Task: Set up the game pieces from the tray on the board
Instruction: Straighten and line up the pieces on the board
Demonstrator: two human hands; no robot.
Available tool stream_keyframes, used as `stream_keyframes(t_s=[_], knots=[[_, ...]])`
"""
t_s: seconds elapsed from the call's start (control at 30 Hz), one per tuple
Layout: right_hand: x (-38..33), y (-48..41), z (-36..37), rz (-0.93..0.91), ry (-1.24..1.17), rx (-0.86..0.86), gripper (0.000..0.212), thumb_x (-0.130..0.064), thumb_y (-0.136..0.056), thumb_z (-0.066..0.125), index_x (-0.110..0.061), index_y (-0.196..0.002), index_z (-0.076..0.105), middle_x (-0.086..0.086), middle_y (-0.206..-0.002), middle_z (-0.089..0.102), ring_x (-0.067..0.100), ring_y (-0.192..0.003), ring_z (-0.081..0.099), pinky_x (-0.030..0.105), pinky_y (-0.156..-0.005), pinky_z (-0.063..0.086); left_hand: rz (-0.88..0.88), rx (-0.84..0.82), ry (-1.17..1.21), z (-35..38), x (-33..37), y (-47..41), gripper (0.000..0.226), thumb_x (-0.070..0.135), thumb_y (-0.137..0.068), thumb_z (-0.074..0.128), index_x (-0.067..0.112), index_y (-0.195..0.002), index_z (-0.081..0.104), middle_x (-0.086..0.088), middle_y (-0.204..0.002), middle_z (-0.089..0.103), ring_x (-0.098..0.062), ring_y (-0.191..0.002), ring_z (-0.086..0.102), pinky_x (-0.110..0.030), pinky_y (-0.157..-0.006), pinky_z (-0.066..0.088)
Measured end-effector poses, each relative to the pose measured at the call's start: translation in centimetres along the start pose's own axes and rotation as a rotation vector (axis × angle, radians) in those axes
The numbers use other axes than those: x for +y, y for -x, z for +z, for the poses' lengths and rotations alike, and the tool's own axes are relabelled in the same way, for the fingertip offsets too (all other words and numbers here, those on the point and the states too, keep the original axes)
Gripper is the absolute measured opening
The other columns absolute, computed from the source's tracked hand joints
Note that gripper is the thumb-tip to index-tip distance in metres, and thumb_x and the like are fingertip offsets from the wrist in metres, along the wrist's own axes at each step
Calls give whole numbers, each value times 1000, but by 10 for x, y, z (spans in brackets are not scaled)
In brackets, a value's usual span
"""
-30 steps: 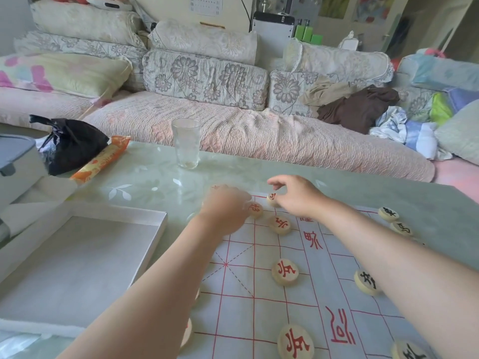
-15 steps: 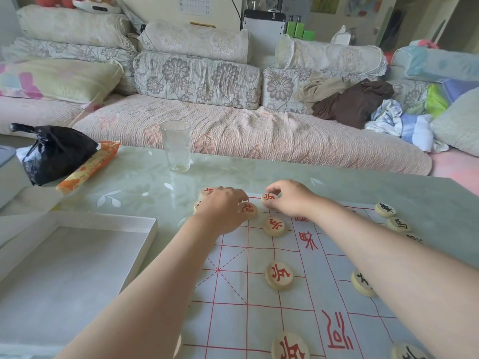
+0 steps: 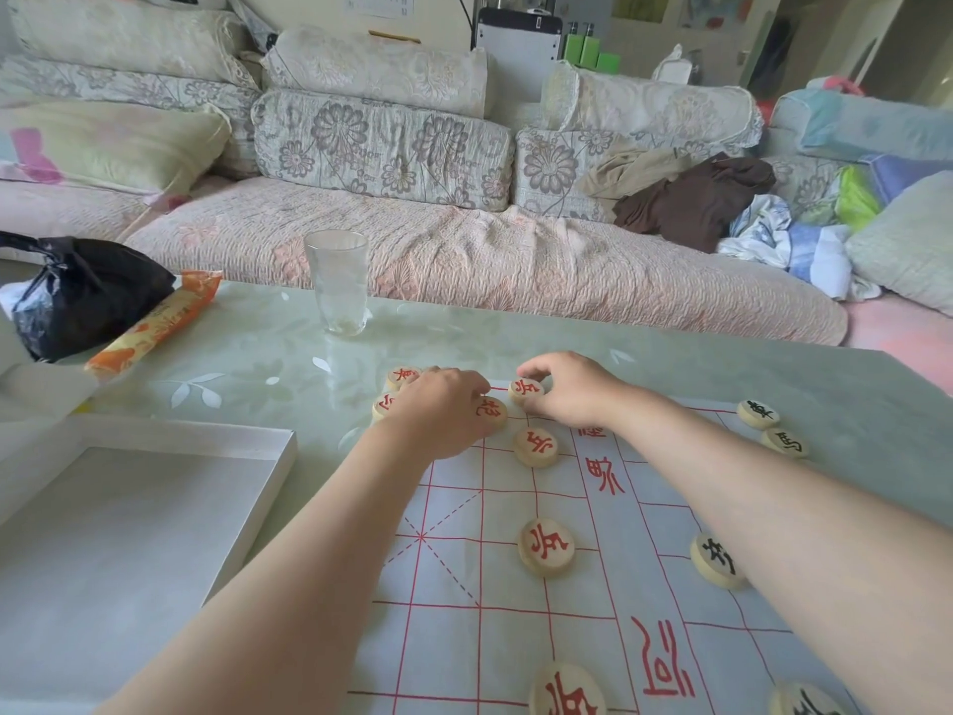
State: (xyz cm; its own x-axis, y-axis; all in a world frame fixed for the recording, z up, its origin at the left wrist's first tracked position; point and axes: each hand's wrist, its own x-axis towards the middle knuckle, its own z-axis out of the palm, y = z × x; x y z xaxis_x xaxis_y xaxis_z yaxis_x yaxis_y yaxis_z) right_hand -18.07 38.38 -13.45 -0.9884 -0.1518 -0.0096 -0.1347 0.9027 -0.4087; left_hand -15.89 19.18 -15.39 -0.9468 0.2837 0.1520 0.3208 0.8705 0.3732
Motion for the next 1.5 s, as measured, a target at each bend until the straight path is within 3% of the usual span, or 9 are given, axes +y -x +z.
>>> stream_keyframes(t_s=[0.47, 0.6, 0.73, 0.9, 1.0, 1.07, 1.17, 1.37, 1.5], knots=[[6, 4, 1, 15, -27, 29, 62, -43, -84, 73, -28, -140, 51, -8, -131, 54, 14, -119, 54, 24, -94, 42, 16, -22, -34, -2, 1, 4, 47, 47, -86, 60, 26, -129, 56, 2, -126, 61, -23, -121, 47, -39, -103, 37], [7, 21, -7, 3, -74, 125, 43, -43, -87, 70, -31, -127, 60, -12, -118, 59, 12, -102, 57, 24, -85, 43, 66, 55, -20, -5, 4, 8, 46, 45, -85, 60, 30, -129, 55, 2, -125, 57, -22, -118, 47, -38, -99, 38], [4, 48, -12, -9, -106, -13, 32, -26, -87, 62, -35, -117, 68, -13, -105, 67, 3, -82, 59, 19, -73, 43, 148, 81, 29, -11, 18, 19, 31, 30, -84, 61, 31, -115, 63, 8, -105, 60, -15, -101, 54, -30, -83, 44], [1, 72, -7, -18, 27, -138, 51, -27, -83, 64, -37, -133, 57, -15, -116, 59, 4, -86, 57, 18, -69, 44, 114, -80, 90, -11, 29, 33, 27, 23, -82, 65, 29, -109, 66, 11, -98, 67, -12, -88, 61, -30, -82, 52], [0, 77, -2, -62, 54, -93, 45, -29, -85, 65, -40, -128, 61, -14, -115, 61, 8, -94, 54, 20, -78, 40, 98, -125, 66, -10, 31, 39, 26, 26, -83, 64, 31, -108, 66, 13, -99, 67, -11, -90, 60, -30, -82, 52], [-4, 79, -3, -25, 72, -45, 39, -47, -82, 69, -38, -119, 64, -14, -105, 62, 11, -93, 57, 23, -75, 40, 95, -139, 62, -10, 33, 40, 26, 26, -82, 64, 31, -108, 67, 13, -100, 67, -11, -93, 60, -31, -84, 52], [-8, 80, 1, 33, 176, 0, 61, -71, -70, 68, -37, -121, 60, -11, -116, 59, 14, -108, 57, 28, -80, 40, 85, -148, 71, -9, 34, 39, 28, 27, -82, 64, 31, -110, 67, 14, -102, 68, -9, -89, 59, -28, -84, 52], [-5, 83, 3, -129, 31, -11, 52, -38, -89, 65, -35, -140, 51, -9, -138, 51, 14, -127, 49, 27, -102, 39, 87, -135, 164, -5, 32, 33, 29, 16, -81, 64, 29, -107, 70, 15, -102, 71, -5, -78, 58, -11, -74, 45], [2, 81, 11, -39, 55, 35, 60, -58, -84, 65, -33, -137, 52, -7, -130, 54, 16, -122, 52, 31, -99, 43, 66, -149, 192, -5, 32, 31, 32, 17, -81, 68, 28, -112, 67, 15, -105, 67, 0, -76, 53, -9, -71, 39]])
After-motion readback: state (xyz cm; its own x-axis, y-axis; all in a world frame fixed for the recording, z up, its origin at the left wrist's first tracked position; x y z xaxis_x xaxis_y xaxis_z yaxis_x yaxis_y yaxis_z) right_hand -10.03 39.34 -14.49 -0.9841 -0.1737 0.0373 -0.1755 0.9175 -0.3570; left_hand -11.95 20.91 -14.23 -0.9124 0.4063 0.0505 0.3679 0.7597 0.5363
